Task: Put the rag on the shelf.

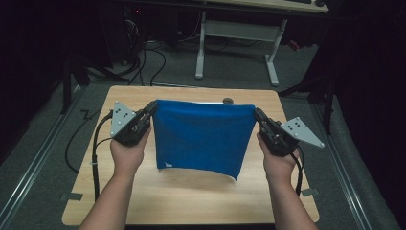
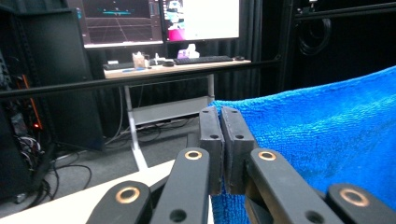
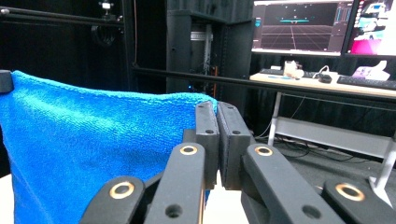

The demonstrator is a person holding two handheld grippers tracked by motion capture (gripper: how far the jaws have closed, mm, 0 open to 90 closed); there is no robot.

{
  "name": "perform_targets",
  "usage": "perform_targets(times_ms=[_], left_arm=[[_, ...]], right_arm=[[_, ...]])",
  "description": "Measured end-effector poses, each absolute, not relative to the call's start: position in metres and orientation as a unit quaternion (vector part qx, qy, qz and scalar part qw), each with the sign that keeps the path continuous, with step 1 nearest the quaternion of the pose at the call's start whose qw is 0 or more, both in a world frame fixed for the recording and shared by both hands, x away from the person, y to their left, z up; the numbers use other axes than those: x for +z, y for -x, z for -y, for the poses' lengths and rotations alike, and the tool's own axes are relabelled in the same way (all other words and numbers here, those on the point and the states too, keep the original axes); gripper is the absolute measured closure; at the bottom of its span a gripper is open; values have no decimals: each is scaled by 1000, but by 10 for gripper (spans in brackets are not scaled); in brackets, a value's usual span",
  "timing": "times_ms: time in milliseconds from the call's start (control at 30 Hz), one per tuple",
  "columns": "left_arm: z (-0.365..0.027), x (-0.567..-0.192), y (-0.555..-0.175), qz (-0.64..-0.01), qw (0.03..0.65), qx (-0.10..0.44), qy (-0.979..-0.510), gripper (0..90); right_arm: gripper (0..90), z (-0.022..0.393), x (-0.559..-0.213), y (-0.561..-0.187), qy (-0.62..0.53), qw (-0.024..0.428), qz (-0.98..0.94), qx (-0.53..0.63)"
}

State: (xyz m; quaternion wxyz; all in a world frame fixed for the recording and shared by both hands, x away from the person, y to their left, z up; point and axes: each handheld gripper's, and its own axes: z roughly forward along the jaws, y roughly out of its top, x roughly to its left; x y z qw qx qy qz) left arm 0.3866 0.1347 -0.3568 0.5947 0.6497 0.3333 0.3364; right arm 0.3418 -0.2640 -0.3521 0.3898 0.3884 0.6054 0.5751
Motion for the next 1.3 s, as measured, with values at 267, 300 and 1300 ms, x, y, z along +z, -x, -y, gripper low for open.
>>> perform_targets(times_ms=[267,300,1300], left_arm=[[-133,-342,-410,-334,587,354,-647,886],[-133,-340,-413,-335,586,355,-647,886],[-124,-312,-493,-335,536,407,-660,886]], right_arm=[[887,261,-336,-360,-386,402,-601,573],[887,260,-335,-363,-386,402,-600,574],[887,248,-304,-460,-407,422,-609,534]])
